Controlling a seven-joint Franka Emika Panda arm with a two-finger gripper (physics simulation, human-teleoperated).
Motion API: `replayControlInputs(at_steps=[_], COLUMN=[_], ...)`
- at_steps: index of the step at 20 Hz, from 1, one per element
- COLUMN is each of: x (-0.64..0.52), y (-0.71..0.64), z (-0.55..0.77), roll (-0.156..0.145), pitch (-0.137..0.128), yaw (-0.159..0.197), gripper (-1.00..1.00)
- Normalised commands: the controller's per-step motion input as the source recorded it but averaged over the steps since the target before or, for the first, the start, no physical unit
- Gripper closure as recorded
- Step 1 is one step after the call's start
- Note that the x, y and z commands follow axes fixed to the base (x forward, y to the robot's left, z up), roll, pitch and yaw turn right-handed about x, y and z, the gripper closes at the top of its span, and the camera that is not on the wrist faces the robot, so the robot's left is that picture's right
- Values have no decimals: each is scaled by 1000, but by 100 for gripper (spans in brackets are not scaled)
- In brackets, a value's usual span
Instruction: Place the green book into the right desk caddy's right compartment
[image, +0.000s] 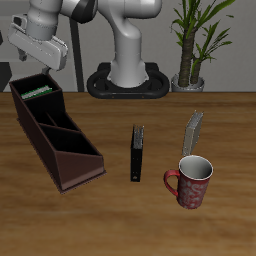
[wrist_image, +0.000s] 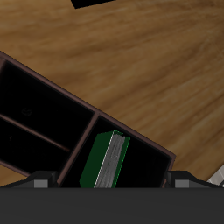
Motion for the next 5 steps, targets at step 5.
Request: replayControlInputs(at_steps=[5], x=[-23], y=[8], z=[51], roll=[0], pitch=[-2], yaw=[6], gripper=[-100])
